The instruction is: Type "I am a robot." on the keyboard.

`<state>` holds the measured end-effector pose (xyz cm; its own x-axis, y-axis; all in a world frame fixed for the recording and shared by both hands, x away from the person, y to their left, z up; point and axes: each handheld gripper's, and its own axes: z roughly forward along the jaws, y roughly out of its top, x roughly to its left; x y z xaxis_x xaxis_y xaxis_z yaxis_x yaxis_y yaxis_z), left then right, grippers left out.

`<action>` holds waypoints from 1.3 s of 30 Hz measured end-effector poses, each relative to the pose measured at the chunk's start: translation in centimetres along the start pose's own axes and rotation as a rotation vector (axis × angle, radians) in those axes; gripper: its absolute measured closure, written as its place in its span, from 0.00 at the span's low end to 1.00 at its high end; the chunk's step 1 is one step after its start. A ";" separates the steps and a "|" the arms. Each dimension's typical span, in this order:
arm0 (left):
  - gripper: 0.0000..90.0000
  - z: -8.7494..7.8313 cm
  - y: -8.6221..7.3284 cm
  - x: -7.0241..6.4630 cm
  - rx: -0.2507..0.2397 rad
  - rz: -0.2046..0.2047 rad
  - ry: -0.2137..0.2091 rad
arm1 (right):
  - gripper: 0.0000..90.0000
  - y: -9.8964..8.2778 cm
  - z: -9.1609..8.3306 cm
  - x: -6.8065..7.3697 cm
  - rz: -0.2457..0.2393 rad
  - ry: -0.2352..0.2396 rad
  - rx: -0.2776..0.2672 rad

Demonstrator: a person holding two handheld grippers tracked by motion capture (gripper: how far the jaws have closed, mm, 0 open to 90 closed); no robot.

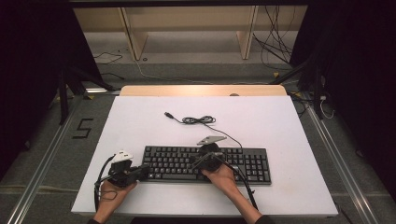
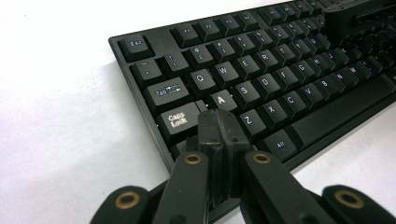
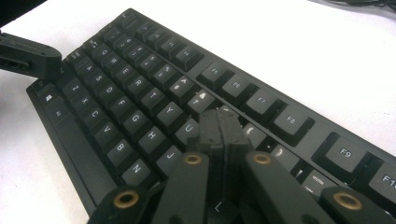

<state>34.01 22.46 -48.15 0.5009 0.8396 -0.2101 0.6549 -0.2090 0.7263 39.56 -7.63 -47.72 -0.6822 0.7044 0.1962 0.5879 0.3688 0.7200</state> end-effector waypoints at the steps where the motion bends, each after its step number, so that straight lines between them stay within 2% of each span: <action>1: 0.99 0.0 0.0 0.0 0.000 0.000 0.000 | 1.00 0.0 0.0 0.0 -0.001 0.000 0.000; 9: 0.99 0.1 0.0 0.1 0.006 0.001 -0.002 | 1.00 0.0 0.0 -0.1 0.000 -0.001 0.001; 22: 0.99 0.4 0.0 0.4 0.010 -0.030 -0.017 | 1.00 -0.3 0.3 0.2 -0.017 -0.019 0.005; 30: 0.99 0.3 0.0 0.3 0.007 -0.020 -0.011 | 1.00 -0.3 0.1 0.0 -0.006 -0.007 0.007; 33: 0.95 0.0 0.1 0.3 -0.013 -0.036 -0.022 | 0.99 -0.2 0.0 -0.1 0.004 -0.002 0.006; 39: 0.93 -0.2 0.2 0.2 -0.041 -0.032 -0.035 | 0.99 0.0 -0.5 -0.1 0.016 0.013 -0.021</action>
<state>34.06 22.67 -47.91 0.5003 0.8272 -0.2557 0.6476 -0.1614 0.7447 39.39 -8.02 -47.38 -0.6786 0.7018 0.2168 0.5896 0.3444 0.7306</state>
